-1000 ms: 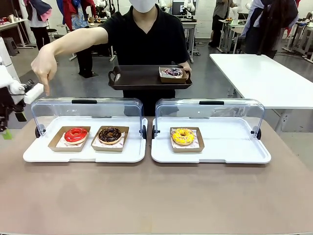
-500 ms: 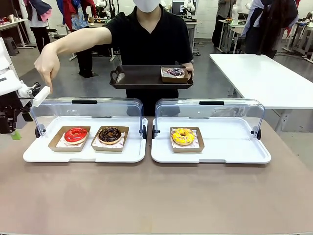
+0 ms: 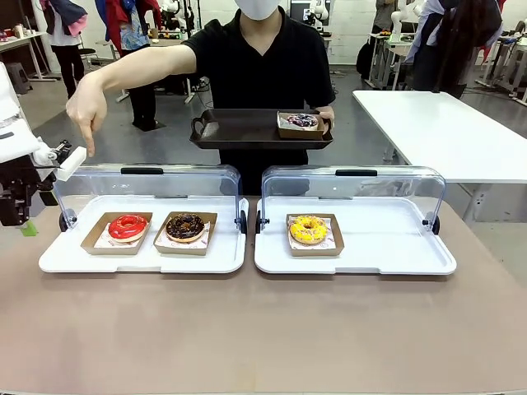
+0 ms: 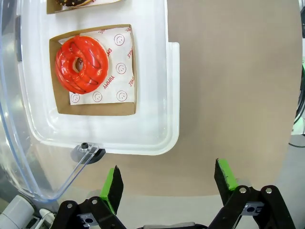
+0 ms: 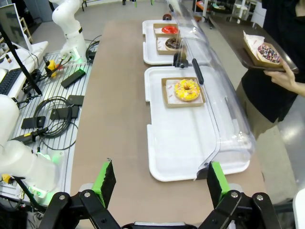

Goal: Provide the desired donut to the person.
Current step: Pick up and lift the Paper togo box containing the Donut pointed at by the person.

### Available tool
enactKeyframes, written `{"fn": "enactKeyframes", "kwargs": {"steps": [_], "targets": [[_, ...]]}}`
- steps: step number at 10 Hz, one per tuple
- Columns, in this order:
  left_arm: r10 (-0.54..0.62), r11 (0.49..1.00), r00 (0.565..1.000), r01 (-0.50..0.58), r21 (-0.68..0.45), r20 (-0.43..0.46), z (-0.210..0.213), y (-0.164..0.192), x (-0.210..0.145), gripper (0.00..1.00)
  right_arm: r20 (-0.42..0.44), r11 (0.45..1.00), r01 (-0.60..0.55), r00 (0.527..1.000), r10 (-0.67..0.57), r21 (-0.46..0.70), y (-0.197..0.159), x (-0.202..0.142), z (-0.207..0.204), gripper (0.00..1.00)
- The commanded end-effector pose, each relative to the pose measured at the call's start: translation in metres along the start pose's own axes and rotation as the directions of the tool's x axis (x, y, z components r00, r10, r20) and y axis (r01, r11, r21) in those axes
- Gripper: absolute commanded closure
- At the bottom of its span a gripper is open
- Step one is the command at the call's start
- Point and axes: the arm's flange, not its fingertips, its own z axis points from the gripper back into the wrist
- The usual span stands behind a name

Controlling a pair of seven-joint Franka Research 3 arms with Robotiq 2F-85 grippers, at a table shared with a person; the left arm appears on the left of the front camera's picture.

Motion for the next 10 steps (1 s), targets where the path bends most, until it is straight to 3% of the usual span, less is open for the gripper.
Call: {"fn": "enactKeyframes", "kwargs": {"steps": [1, 3, 6, 10], "targets": [[0.0, 1.0, 1.0, 0.0, -0.004, -0.004, -0.001, 0.0, 0.0, 0.0, -0.012, 1.0, 0.0, 1.0, 0.0, 0.011, 0.002, -0.001, -0.001, 0.0], [0.0, 1.0, 1.0, 0.0, 0.0, 0.0, 0.0, 0.0, 0.0, 0.0, -0.012, 1.0, 0.0, 1.0, 0.0, 0.011, 0.002, -0.001, -0.001, 0.0], [-0.12, 0.993, 0.993, 0.12, -0.007, -0.016, -0.025, -0.001, 0.031, 0.0, -0.012, 1.0, 0.0, 1.0, 0.0, 0.011, 0.002, -0.001, -0.001, 0.0], [-0.137, 0.99, 0.991, 0.137, -0.022, 0.0, -0.057, 0.014, 0.043, 0.0, -0.012, 1.0, 0.0, 1.0, 0.0, 0.011, 0.002, -0.001, -0.001, 0.0]]}}
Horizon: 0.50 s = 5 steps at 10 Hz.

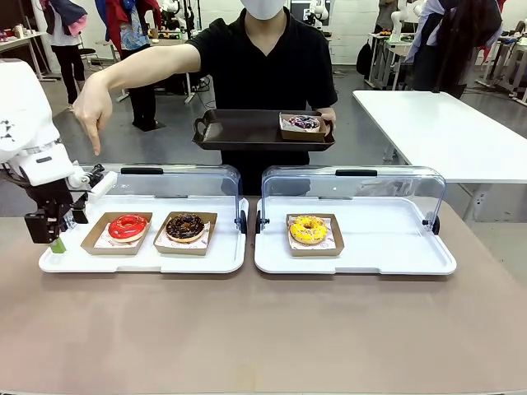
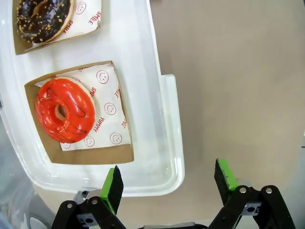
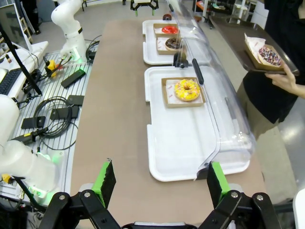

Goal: Provide the desired donut to the person.
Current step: Pick up and lift the Paper togo box containing the Donut pointed at by the person.

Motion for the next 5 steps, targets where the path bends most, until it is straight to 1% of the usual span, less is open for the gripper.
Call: {"fn": "enactKeyframes", "kwargs": {"steps": [1, 3, 5], "targets": [[-0.029, 0.999, 1.0, 0.029, 0.038, 0.011, -0.012, 0.006, -0.001, 0.0, -0.012, 1.0, 0.0, 1.0, 0.0, 0.011, 0.002, -0.001, -0.001, 0.0], [-0.047, 0.996, 0.999, 0.046, 0.075, 0.007, -0.028, 0.011, -0.003, 0.0, -0.012, 1.0, 0.0, 1.0, 0.0, 0.011, 0.002, -0.001, -0.001, 0.0], [-0.06, 0.995, 0.998, 0.059, 0.075, 0.008, -0.038, 0.019, -0.007, 0.0, -0.012, 1.0, 0.0, 1.0, 0.0, 0.011, 0.002, -0.001, -0.001, 0.0]]}}
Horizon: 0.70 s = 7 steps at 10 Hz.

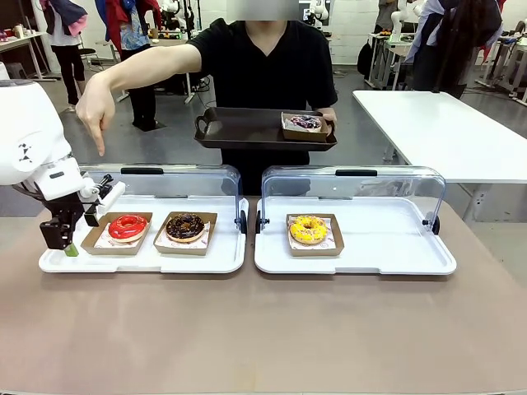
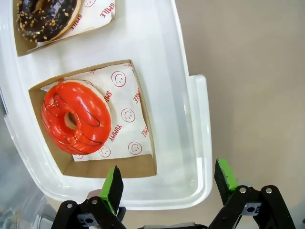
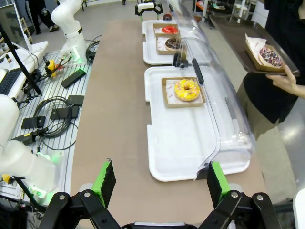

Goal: Provide the desired donut to the person.
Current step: Pick up and lift the Paper togo box containing the Donut pointed at by the person.

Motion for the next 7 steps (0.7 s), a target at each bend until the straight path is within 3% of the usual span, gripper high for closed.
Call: {"fn": "enactKeyframes", "kwargs": {"steps": [1, 7], "targets": [[-0.017, 1.0, 1.0, 0.016, 0.024, 0.014, -0.011, 0.003, -0.008, 0.0, -0.012, 1.0, -0.001, 1.0, 0.001, 0.011, 0.002, -0.001, -0.001, 0.0], [-0.008, 1.0, 0.999, 0.007, 0.014, 0.04, -0.026, 0.025, -0.016, 0.0, -0.012, 1.0, -0.001, 1.0, 0.001, 0.011, 0.002, -0.001, -0.001, 0.0]]}}
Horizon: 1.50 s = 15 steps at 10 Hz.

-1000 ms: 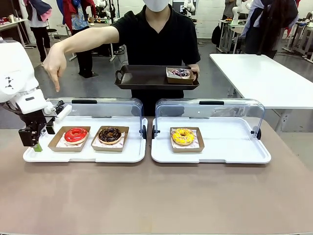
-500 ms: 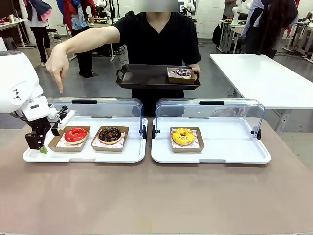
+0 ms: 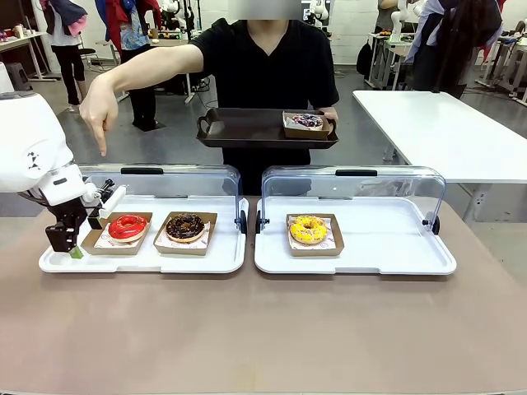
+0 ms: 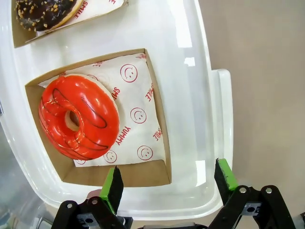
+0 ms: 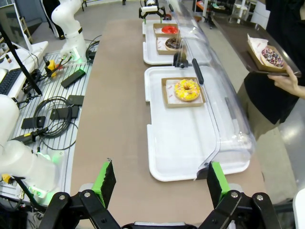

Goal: Provide the desired donut to the person.
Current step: Pick up and lift the Paper togo box containing the Donut pointed at by the person.

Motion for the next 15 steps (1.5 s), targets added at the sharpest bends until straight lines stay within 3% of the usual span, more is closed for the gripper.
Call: {"fn": "enactKeyframes", "kwargs": {"steps": [1, 14, 15], "targets": [[-0.011, 1.0, 1.0, 0.011, 0.008, 0.012, -0.003, 0.014, -0.006, 0.0, -0.012, 1.0, -0.001, 1.0, 0.001, 0.011, 0.002, -0.001, -0.001, 0.0], [0.002, 0.999, 0.999, -0.001, -0.036, 0.038, -0.025, 0.029, -0.01, 0.0, -0.012, 1.0, -0.001, 1.0, 0.001, 0.011, 0.002, -0.001, -0.001, 0.0], [0.004, 0.999, 0.999, -0.002, -0.033, 0.036, -0.027, 0.027, -0.009, 0.1, -0.012, 1.0, -0.001, 1.0, 0.001, 0.011, 0.002, -0.001, -0.001, 0.0]]}}
